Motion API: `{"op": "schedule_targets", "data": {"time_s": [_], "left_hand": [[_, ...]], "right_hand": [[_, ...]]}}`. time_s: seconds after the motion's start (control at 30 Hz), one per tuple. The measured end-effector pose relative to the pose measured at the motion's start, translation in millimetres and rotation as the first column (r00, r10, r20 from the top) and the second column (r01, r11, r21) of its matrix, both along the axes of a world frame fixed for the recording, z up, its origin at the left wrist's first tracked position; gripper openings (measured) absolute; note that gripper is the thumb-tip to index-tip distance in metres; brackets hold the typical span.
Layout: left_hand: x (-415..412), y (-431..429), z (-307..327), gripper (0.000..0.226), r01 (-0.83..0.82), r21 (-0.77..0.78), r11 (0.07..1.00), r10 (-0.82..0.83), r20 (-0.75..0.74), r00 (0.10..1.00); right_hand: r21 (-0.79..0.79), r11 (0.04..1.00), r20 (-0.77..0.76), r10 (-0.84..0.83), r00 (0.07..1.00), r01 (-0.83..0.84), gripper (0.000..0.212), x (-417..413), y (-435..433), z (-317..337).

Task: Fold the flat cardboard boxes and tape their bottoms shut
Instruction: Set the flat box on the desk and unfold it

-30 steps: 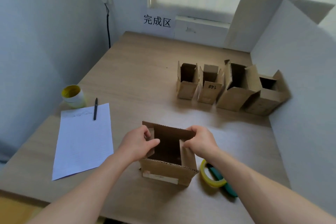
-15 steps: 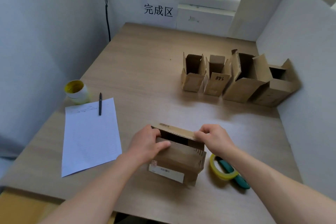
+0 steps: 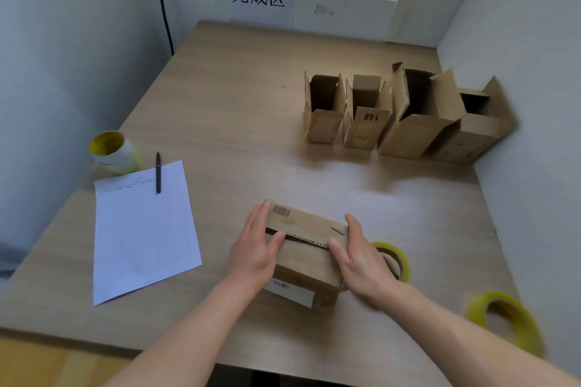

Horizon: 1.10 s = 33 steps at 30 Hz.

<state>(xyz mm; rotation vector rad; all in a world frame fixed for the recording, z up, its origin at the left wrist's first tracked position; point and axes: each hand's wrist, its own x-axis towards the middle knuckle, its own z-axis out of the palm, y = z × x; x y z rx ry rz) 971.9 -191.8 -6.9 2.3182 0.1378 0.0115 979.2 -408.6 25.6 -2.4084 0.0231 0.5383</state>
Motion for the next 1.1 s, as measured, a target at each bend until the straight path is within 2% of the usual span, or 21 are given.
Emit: {"op": "schedule_targets", "data": {"time_s": [0.1,0.2,0.3,0.4,0.57,0.63,0.7,0.77,0.83,0.9,0.97,1.03,1.1], "left_hand": [[-2.4,-7.6,-3.6,0.052,-0.1,-0.124,0.987,0.103,0.018,0.995],[-1.4,-8.2,-10.3,0.041,-0.164,-0.062,0.985,0.166,0.023,0.986],[-2.8,-9.5,-16.6,0.044,-0.141,0.037,0.989,0.142,-0.026,0.99],[-7.7,-11.0,-20.6,0.054,-0.077,0.023,0.997,0.079,-0.114,0.99],[-8.5,-18.2,-17.7,0.056,-0.045,0.066,0.997,0.061,-0.261,0.963],[-7.4,-20.3,-11.7,0.057,0.047,0.286,0.957,0.025,-0.242,0.97],[-11.7,-27.7,-5.5,0.063,0.25,0.502,0.828,-0.163,-0.211,0.964],[-19.9,-37.3,-4.6,0.07,0.465,0.531,0.708,-0.37,-0.282,0.885],[-26.0,-40.7,-8.6,0.071,0.568,0.526,0.634,-0.437,-0.362,0.823],[-25.1,-38.7,-12.7,0.07,0.567,0.526,0.634,-0.43,-0.369,0.824],[-24.1,-37.2,-13.7,0.071,0.56,0.511,0.652,-0.426,-0.364,0.828],[-23.7,-35.2,-14.7,0.072,0.549,0.501,0.669,-0.423,-0.351,0.836],[-23.0,-33.9,-16.6,0.077,0.54,0.503,0.675,-0.419,-0.341,0.842]], "right_hand": [[-0.026,0.999,0.006,0.033,0.999,-0.033,0.072,-2.6,-5.1,-4.2],[-0.016,0.996,-0.026,0.084,0.996,-0.085,0.068,-7.2,-10.4,-9.2],[-0.005,0.995,-0.088,0.097,0.991,-0.098,0.065,-10.0,-15.3,-12.3],[0.003,0.998,-0.106,0.063,0.992,-0.063,0.066,-9.6,-17.2,-18.4],[-0.027,0.998,-0.086,0.058,0.995,-0.06,0.064,-9.0,-17.4,-27.9],[-0.025,0.997,-0.087,0.068,0.994,-0.07,0.063,-6.9,-18.0,-29.0],[-0.023,0.996,-0.094,0.08,0.992,-0.082,0.063,-5.3,-20.3,-30.1],[-0.017,0.996,-0.095,0.091,0.991,-0.093,0.064,-3.2,-22.6,-31.3],[-0.008,0.994,-0.095,0.105,0.99,-0.106,0.066,-2.5,-24.7,-32.4],[-0.036,0.995,-0.024,0.09,0.996,-0.091,0.065,-5.6,-32.4,-34.7],[-0.059,0.998,0.115,-0.001,0.993,0.007,0.057,-10.4,-49.2,-36.9],[-0.156,0.987,0.223,0.004,0.975,0.031,0.042,-14.7,-69.3,-39.1],[-0.433,0.889,0.16,0.235,0.959,-0.146,0.032,-18.9,-86.8,-39.0]]}}
